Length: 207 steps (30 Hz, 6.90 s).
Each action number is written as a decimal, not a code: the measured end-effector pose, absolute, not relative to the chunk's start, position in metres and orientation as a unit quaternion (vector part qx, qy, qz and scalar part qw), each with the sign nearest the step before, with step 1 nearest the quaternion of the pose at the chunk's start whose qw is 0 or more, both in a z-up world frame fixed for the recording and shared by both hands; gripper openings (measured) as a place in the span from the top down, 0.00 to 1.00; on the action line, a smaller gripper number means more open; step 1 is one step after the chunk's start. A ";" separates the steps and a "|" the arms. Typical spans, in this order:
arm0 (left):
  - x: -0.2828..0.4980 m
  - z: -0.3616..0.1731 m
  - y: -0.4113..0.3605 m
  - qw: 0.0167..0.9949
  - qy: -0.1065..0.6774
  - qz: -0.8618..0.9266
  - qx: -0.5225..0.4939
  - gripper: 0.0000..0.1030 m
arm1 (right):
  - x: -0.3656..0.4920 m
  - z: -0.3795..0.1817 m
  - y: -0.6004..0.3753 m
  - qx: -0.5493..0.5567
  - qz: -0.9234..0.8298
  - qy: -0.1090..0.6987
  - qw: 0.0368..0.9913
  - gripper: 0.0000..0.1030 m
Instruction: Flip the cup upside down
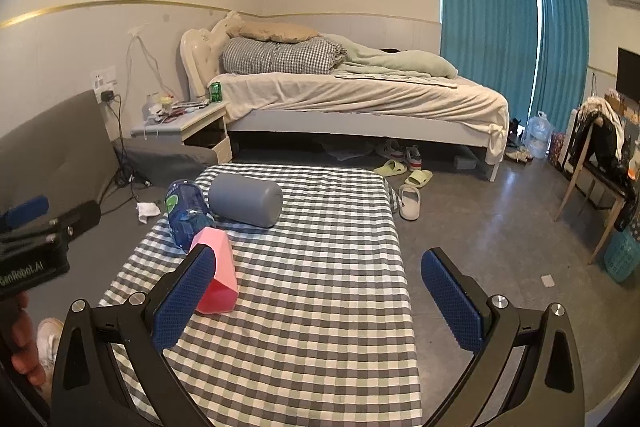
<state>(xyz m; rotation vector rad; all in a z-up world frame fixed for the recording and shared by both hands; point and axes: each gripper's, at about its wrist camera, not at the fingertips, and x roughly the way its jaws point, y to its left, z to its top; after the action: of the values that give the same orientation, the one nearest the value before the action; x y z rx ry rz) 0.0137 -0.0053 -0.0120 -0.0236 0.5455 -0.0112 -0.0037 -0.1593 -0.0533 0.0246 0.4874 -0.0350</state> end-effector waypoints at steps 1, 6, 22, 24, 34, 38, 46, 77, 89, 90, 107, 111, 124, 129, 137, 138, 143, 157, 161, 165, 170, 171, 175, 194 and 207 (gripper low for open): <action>0.013 -0.012 -0.005 0.963 0.269 -0.006 -0.011 0.00 | -0.003 -0.053 -0.160 0.012 -0.018 0.241 0.970 0.00; 0.013 -0.012 -0.006 0.963 0.270 -0.006 -0.009 0.00 | -0.002 -0.054 -0.160 0.007 -0.022 0.241 0.970 0.00; 0.012 -0.011 -0.006 0.963 0.271 -0.005 -0.006 0.00 | -0.001 -0.056 -0.156 0.007 -0.021 0.244 0.970 0.00; 0.012 -0.010 -0.006 0.963 0.269 -0.006 -0.007 0.00 | -0.002 -0.056 -0.156 0.008 -0.020 0.244 0.970 0.00; 0.011 -0.009 -0.006 0.963 0.268 -0.006 -0.008 0.00 | 0.000 -0.055 -0.154 0.007 -0.018 0.242 0.970 0.00; 0.011 -0.009 -0.007 0.963 0.268 -0.006 -0.007 0.00 | -0.001 -0.055 -0.153 0.007 -0.018 0.242 0.970 0.00; 0.009 -0.009 -0.006 0.963 0.268 -0.007 -0.007 0.00 | -0.001 -0.056 -0.151 0.006 -0.016 0.242 0.970 0.00; 0.018 -0.016 0.023 0.953 0.301 0.013 -0.015 0.00 | 0.021 -0.065 -0.126 -0.005 0.035 0.277 0.960 0.00; 0.032 -0.042 0.050 0.937 0.345 0.054 -0.028 0.00 | 0.079 -0.117 -0.082 -0.013 0.098 0.359 0.928 0.04; 0.033 -0.044 0.050 0.935 0.348 0.056 -0.026 0.00 | 0.083 -0.122 -0.079 -0.015 0.102 0.365 0.925 0.06; 0.039 -0.056 0.041 0.927 0.370 0.054 -0.011 0.00 | 0.099 -0.160 -0.063 -0.022 0.120 0.423 0.898 0.36; 0.037 -0.055 0.034 0.927 0.373 0.044 -0.019 0.00 | 0.071 -0.154 -0.070 -0.021 0.108 0.426 0.898 0.36; 0.010 -0.049 0.016 0.926 0.378 0.012 -0.027 0.00 | -0.015 -0.143 -0.072 -0.014 0.076 0.441 0.894 0.36; -0.001 -0.046 0.017 0.926 0.377 0.009 -0.021 0.00 | -0.029 -0.146 -0.065 -0.017 0.070 0.446 0.892 0.36; -0.004 -0.044 0.023 0.923 0.384 0.022 -0.028 0.00 | -0.037 -0.137 -0.070 0.000 0.077 0.433 0.898 0.27; -0.005 -0.041 0.022 0.923 0.383 0.023 -0.027 0.00 | -0.039 -0.132 -0.073 0.003 0.078 0.425 0.902 0.26; -0.013 -0.029 0.010 0.925 0.379 0.015 -0.028 0.00 | -0.053 -0.095 -0.109 0.011 0.067 0.382 0.922 0.26; -0.003 -0.072 -0.070 0.884 0.467 0.004 -0.001 0.00 | -0.006 -0.056 -0.201 -0.037 0.000 0.323 0.946 0.26; 0.007 -0.086 -0.077 0.874 0.485 0.005 0.014 0.01 | 0.006 -0.078 -0.203 -0.023 0.036 0.337 0.941 0.26; 0.017 -0.102 -0.075 0.862 0.507 0.002 0.004 0.01 | 0.016 -0.097 -0.199 -0.017 0.051 0.348 0.936 0.26; 0.025 -0.112 -0.073 0.850 0.526 -0.008 -0.006 0.03 | 0.023 -0.106 -0.194 -0.032 0.025 0.356 0.933 0.26; 0.026 -0.114 -0.072 0.848 0.529 -0.014 -0.010 0.09 | 0.022 -0.106 -0.193 -0.044 0.015 0.353 0.934 0.26; 0.029 -0.121 -0.073 0.832 0.554 -0.029 -0.019 0.34 | 0.018 -0.104 -0.192 -0.058 0.008 0.344 0.937 0.26; 0.046 -0.077 -0.076 0.873 0.486 -0.042 -0.031 0.44 | 0.014 -0.099 -0.191 -0.075 -0.020 0.330 0.941 0.26; -0.006 -0.087 -0.077 0.916 0.397 -0.060 -0.019 0.44 | 0.009 -0.097 -0.188 -0.077 -0.020 0.321 0.944 0.26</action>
<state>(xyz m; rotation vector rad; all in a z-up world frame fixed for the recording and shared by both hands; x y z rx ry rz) -0.0057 -0.0766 -0.0869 -0.0401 0.8173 -0.1242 0.0087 -0.1883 -0.0973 -0.1577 0.6540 -0.0405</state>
